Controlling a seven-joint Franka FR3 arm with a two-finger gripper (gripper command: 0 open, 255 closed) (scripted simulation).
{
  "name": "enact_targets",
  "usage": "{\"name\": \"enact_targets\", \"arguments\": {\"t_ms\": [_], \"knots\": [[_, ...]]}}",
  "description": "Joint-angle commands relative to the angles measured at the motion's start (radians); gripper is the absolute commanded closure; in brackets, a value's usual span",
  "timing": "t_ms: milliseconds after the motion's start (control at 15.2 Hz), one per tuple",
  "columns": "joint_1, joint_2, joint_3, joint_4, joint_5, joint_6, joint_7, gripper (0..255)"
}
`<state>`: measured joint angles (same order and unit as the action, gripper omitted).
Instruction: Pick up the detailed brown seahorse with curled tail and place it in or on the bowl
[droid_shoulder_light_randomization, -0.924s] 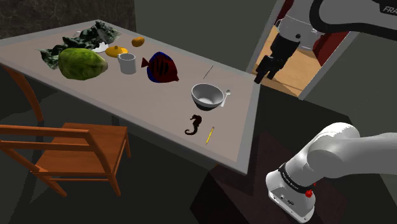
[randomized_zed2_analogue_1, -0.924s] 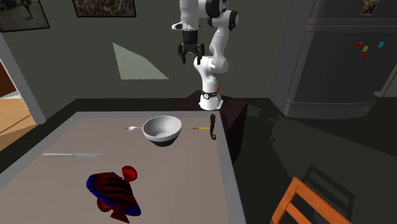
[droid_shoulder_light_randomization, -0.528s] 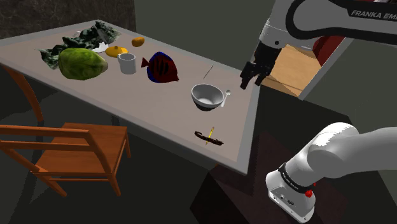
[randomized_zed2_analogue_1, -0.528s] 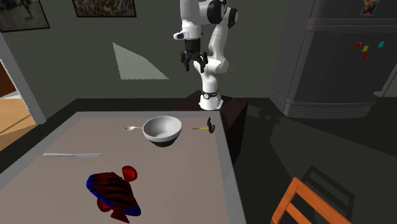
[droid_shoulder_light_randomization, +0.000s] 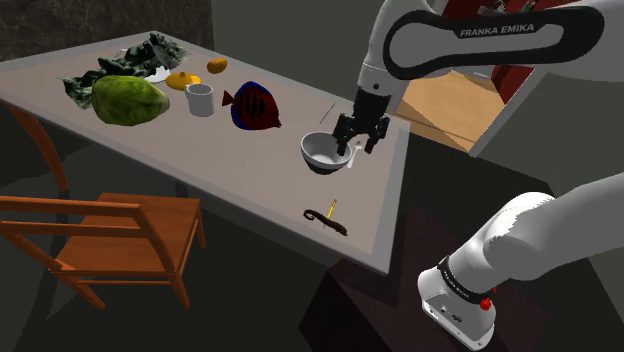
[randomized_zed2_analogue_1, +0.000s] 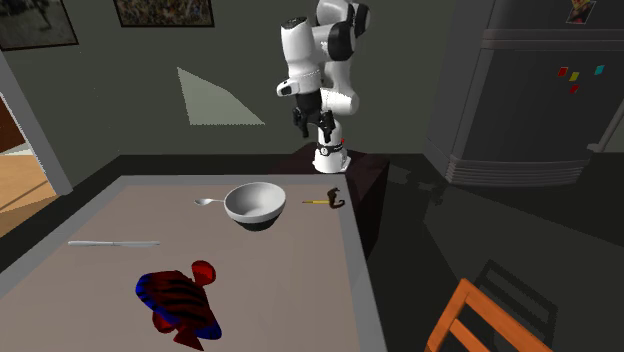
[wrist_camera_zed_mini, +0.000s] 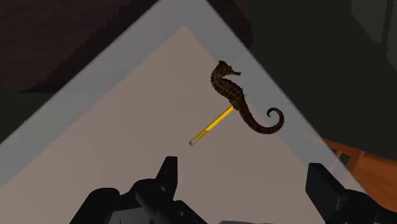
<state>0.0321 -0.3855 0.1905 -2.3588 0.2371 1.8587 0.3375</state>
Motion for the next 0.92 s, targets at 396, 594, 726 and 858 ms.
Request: {"name": "enact_targets", "arguments": {"t_ms": [396, 594, 726, 858], "knots": [[0.022, 0.308, 0.064, 0.122, 0.085, 0.113, 0.174, 0], [0.03, 0.378, 0.073, 0.146, 0.1, 0.146, 0.204, 0], [0.035, 0.386, 0.077, 0.128, 0.104, 0.173, 0.202, 0], [0.039, 0.395, 0.082, 0.111, 0.108, 0.2, 0.201, 0]]}}
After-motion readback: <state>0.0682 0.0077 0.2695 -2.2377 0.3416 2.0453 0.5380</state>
